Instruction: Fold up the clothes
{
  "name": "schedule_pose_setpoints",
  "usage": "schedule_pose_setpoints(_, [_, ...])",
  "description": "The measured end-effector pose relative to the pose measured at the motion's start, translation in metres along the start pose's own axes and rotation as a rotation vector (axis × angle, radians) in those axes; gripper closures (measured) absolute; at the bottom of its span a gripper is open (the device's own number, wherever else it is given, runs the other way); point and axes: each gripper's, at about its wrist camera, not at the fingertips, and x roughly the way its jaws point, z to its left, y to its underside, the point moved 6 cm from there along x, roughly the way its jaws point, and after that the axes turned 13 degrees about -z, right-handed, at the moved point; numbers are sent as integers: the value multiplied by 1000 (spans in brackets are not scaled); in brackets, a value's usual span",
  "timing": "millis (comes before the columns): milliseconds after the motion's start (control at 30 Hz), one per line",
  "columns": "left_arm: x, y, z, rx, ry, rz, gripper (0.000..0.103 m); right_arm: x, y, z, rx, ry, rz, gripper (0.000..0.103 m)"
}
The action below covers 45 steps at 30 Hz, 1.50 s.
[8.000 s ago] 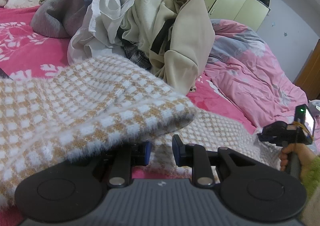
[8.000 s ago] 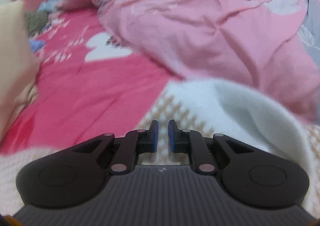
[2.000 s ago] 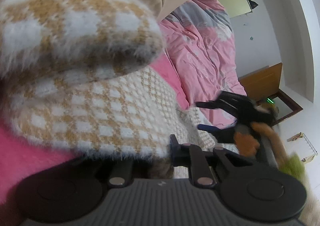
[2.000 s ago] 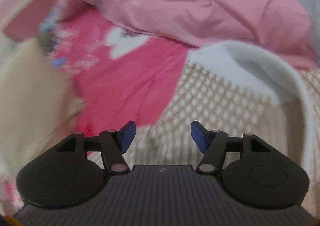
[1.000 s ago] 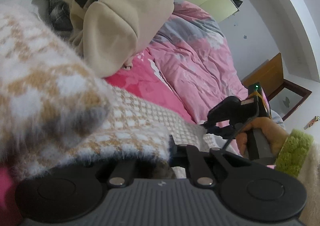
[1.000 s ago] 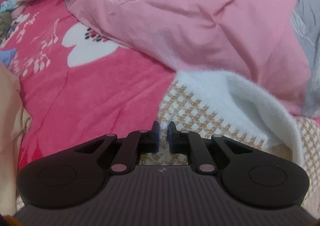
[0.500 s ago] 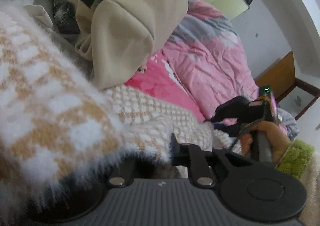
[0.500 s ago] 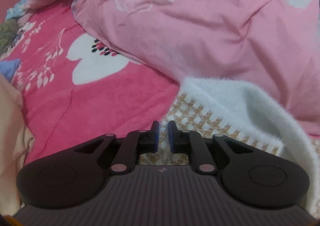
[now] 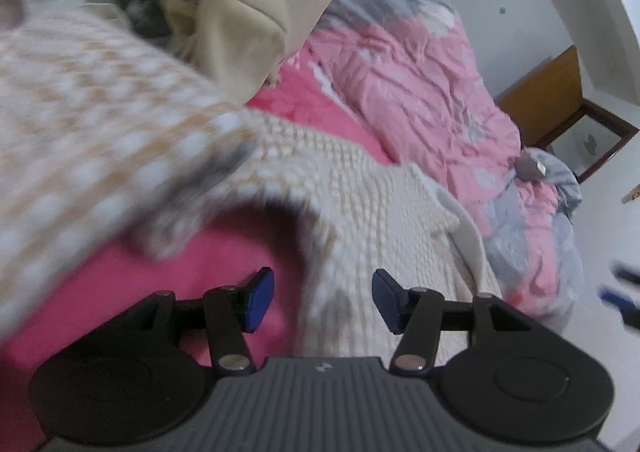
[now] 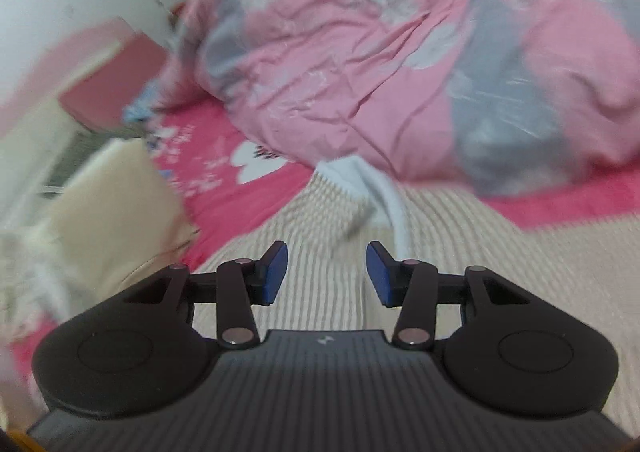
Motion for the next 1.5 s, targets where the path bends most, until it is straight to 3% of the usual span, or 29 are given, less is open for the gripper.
schedule_pose_setpoints(67, [-28,10,-1,11,34,44,34,-54,20,-12,37,-33,-23,59])
schedule_pose_setpoints(233, [-104,52,-8,106,47,181,34,-191,68,-42,131,-114,-81,57])
schedule_pose_setpoints(300, [-131,72,-14,164,48,218,34,-217,108,-51,176,-129,-73,57])
schedule_pose_setpoints(400, [-165,99,-21,232,48,239,35,-224,170,-57,225,-141,-51,57])
schedule_pose_setpoints(500, [-190,121,-18,250,27,238,40,-227,212,-58,253,-148,-54,57])
schedule_pose_setpoints(667, [-219,142,-4,217,-14,244,43,-235,252,-60,330,-133,-90,59])
schedule_pose_setpoints(833, [-222,159,10,151,-11,294,48,-235,281,-63,527,-163,-45,58])
schedule_pose_setpoints(1000, [-211,167,16,78,18,321,58,-234,299,-63,671,-164,-9,58])
schedule_pose_setpoints(1233, [-205,170,18,23,51,322,58,-237,299,-60,771,-135,37,54])
schedule_pose_setpoints(1333, [-202,169,22,-11,64,324,58,-239,306,-63,818,-130,47,46])
schedule_pose_setpoints(1500, [-200,169,23,-31,63,324,58,-227,314,-72,881,-103,50,46])
